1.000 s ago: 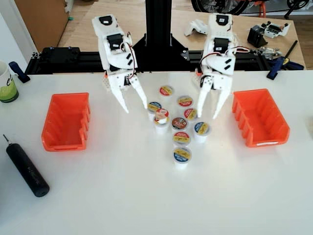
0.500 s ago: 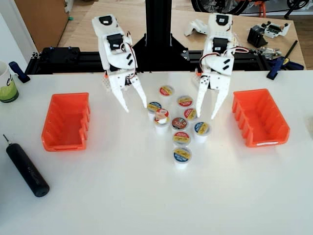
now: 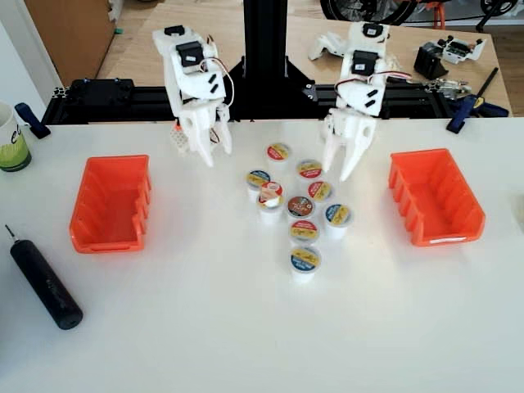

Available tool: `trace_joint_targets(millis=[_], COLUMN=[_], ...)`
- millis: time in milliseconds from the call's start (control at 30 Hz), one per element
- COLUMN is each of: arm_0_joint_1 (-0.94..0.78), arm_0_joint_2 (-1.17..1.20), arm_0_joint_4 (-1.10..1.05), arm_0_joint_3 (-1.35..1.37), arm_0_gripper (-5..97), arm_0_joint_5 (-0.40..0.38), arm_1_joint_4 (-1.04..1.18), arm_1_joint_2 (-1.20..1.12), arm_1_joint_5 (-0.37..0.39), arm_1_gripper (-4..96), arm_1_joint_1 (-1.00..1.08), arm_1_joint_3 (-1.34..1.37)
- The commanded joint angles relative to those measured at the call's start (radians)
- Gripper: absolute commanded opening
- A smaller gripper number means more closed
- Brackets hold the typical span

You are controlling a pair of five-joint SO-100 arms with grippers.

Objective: Sort the coffee pods, blue into left, red into right

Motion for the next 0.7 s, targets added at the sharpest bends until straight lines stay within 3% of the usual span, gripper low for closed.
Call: trace_joint_targets(millis=[0,33,167,200,267,333,367,433,467,533,600,667], arm_0_joint_1=[0.002,0.003,0.006,0.006,0.006,0.006,0.006,0.006,0.006,0.002,0.005,0.011], arm_0_joint_2=[0.023,0.023,0.023,0.023,0.023,0.023,0.023,0.020,0.020,0.018,0.018,0.031], arm_0_joint_4=[0.009,0.009,0.008,0.008,0.008,0.008,0.006,-0.005,-0.020,-0.083,-0.110,-0.112], arm_0_joint_3=[0.000,0.000,0.000,0.000,0.003,0.003,0.003,0.008,0.015,0.048,0.097,0.160], arm_0_gripper=[22,22,21,21,21,21,21,22,22,22,22,23], arm_0_joint_5=[-0.069,-0.083,-0.106,-0.106,-0.106,-0.106,-0.104,-0.091,-0.074,0.006,0.052,0.052], arm_1_joint_4=[0.061,0.081,0.175,0.184,0.187,0.179,0.190,0.161,0.140,0.075,-0.002,-0.011], arm_1_joint_2=[0.051,0.051,0.063,0.064,0.064,0.064,0.069,0.107,0.126,0.130,0.130,0.127], arm_1_joint_5=[0.256,0.322,0.704,0.756,0.788,0.764,0.729,0.543,0.423,0.115,-0.132,-0.285], arm_1_gripper=[20.4,20.7,22.2,22.3,22.4,21.6,21.1,20.9,21.1,22.5,23.1,25.3], arm_1_joint_1=[-0.015,-0.031,-0.190,-0.221,-0.241,-0.241,-0.241,-0.213,-0.190,-0.138,-0.110,-0.094], arm_1_joint_3=[0.000,0.000,0.002,0.002,0.002,0.014,0.015,0.052,0.074,0.100,0.127,0.130])
